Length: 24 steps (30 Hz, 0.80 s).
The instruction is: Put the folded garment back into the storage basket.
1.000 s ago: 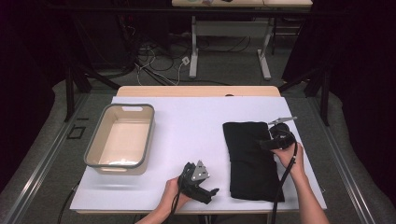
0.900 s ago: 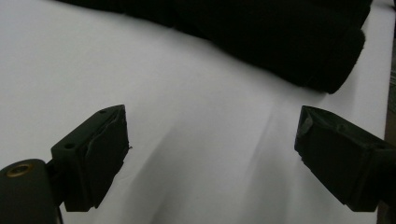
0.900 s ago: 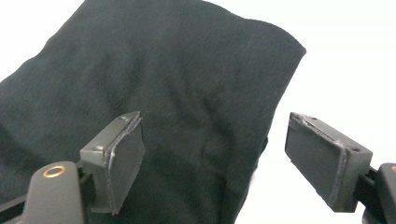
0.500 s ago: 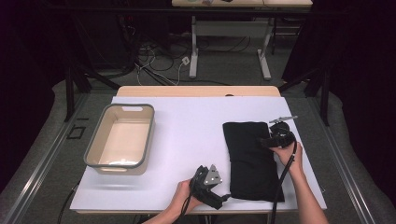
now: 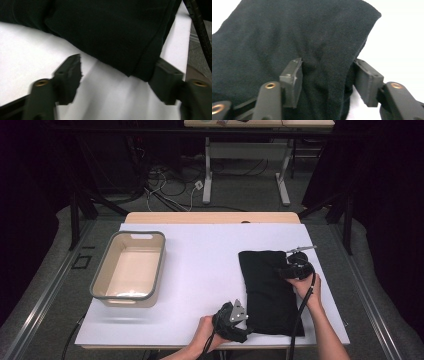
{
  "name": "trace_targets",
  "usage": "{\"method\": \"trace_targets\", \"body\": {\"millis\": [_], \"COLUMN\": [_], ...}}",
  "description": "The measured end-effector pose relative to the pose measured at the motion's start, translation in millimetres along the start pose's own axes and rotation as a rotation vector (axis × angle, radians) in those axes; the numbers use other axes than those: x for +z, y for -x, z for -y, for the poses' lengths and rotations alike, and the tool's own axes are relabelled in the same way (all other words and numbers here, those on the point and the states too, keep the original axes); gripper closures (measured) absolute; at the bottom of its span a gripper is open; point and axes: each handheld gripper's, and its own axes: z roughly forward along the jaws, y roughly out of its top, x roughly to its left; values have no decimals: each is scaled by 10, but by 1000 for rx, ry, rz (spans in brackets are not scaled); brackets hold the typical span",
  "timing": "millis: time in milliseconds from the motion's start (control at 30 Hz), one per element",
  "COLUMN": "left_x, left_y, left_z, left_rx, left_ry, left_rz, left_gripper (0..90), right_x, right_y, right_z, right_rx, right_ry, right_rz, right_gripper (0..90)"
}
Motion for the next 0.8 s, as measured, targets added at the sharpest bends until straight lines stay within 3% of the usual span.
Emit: {"method": "trace_targets", "body": {"millis": [133,267,467,800], "left_x": [4,-10,-95,-395], "left_y": [21,5,-36,-143], "left_z": [-5,4,78,254], "left_rx": [1,-4,-3,-25], "left_ry": [20,32,42,48], "left_rz": [10,34,46,22], "left_gripper": [613,796,849,855], "right_x": [-4,-7,-27,-79], "right_y": [-7,-32,-102,-190], "right_z": [9,15,39,96], "right_rx": [13,25,7,-8], "right_ry": [-2,4,23,17], "right_rz": [-17,-27,0,-32], "right_gripper": [560,631,668,663]}}
